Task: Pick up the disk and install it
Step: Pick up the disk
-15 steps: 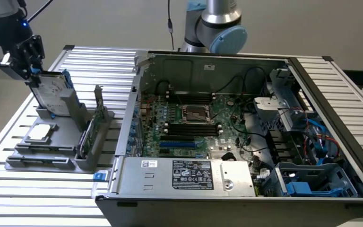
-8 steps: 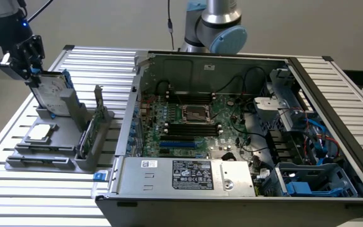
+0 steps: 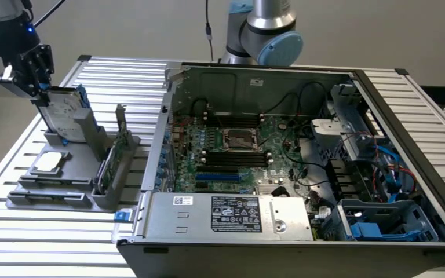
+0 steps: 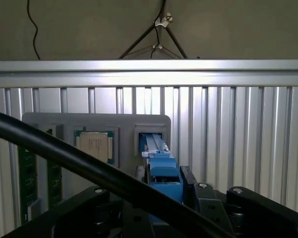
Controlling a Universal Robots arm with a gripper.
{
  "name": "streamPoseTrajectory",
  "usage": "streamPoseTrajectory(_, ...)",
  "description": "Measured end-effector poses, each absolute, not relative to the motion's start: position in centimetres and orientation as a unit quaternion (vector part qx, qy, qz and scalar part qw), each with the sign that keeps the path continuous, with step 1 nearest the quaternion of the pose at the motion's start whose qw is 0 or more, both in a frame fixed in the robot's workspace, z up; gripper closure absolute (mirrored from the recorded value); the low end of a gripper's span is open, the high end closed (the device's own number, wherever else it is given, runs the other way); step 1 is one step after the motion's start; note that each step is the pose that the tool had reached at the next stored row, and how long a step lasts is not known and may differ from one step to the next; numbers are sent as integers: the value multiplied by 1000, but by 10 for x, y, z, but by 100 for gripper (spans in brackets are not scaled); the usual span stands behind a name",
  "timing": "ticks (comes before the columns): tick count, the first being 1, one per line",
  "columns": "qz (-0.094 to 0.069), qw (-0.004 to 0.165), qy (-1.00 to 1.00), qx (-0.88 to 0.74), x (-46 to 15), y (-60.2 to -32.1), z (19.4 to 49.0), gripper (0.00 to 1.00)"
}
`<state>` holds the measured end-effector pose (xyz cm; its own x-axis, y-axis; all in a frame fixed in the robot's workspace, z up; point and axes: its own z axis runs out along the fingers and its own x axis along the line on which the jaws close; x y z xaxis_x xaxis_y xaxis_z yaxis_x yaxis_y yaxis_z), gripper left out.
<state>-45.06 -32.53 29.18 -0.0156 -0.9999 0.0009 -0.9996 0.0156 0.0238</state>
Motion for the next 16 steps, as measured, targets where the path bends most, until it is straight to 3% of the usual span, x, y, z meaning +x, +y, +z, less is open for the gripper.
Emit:
streamPoseTrajectory(1, -8, 9, -713, 702, -451, -325, 292, 61)
streamPoseTrajectory(16, -8, 9, -714, 700, -450, -330, 292, 67)
